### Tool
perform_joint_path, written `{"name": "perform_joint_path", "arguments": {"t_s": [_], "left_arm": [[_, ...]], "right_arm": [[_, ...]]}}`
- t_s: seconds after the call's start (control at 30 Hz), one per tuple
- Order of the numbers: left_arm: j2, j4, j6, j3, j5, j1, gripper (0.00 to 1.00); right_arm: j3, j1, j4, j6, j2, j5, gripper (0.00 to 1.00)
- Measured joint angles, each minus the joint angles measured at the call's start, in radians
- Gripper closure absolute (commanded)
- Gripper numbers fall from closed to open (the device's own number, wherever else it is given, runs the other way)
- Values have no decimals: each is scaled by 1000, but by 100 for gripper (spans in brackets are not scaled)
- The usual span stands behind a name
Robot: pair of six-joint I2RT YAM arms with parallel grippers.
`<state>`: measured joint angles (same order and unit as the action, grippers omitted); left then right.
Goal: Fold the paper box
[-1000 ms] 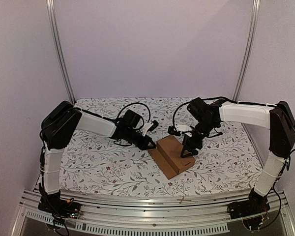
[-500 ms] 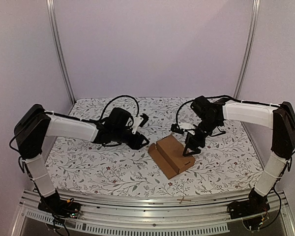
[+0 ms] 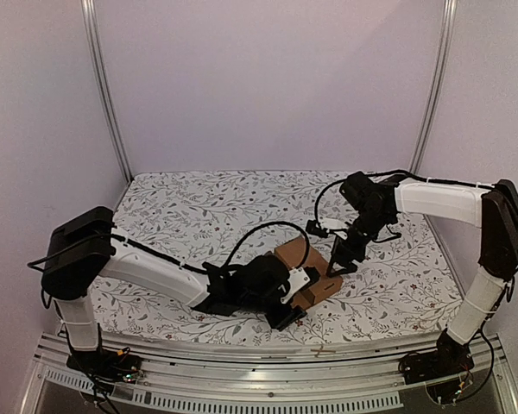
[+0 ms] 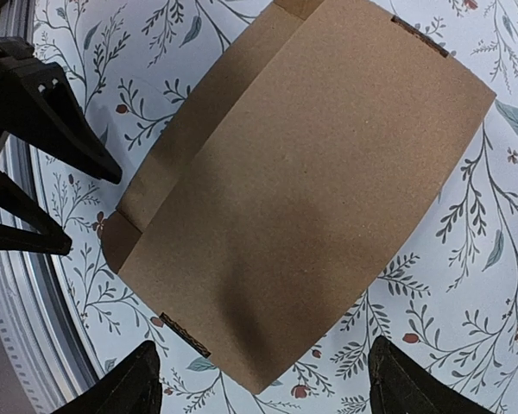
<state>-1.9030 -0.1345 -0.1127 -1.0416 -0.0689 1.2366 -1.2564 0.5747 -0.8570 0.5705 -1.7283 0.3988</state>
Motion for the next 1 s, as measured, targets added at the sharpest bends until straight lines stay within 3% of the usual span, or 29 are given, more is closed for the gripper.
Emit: {"name": "perform_joint_path", "arguments": {"t_s": [0.37,0.73,1.0], "left_arm": [[-89,13,19,-99,-72,10,61],[-107,16,58,-108,-51,23,55],[-153,43,68,-175,-69,38,78]], "right_arm": [[0,-7,0,-28,-41,1,19],[0,-27,-4,-43,-62,11,20],[0,-27,-12,-45,-101,23,23]]}}
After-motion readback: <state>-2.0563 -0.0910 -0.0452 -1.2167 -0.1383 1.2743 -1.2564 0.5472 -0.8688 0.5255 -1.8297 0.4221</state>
